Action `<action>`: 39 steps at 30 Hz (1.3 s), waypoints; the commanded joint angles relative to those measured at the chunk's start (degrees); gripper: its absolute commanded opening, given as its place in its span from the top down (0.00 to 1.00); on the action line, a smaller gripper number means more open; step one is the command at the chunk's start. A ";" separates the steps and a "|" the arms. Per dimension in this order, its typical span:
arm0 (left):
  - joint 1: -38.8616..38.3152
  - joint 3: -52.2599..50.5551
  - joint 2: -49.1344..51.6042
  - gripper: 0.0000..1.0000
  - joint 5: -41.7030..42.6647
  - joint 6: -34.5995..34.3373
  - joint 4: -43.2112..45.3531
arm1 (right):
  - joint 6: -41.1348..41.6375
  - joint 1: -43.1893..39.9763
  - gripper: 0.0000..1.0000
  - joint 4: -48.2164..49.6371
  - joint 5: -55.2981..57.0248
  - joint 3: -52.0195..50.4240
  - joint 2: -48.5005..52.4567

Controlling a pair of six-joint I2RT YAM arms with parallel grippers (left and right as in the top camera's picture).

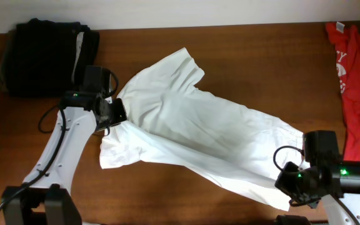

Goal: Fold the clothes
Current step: 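Release the T-shirt and reposition both grippers at its lower edges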

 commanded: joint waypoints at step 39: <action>4.61 -0.11 -0.17 0.01 -6.40 -0.66 -3.23 | -4.81 -7.61 0.02 17.92 -1.07 -0.02 20.17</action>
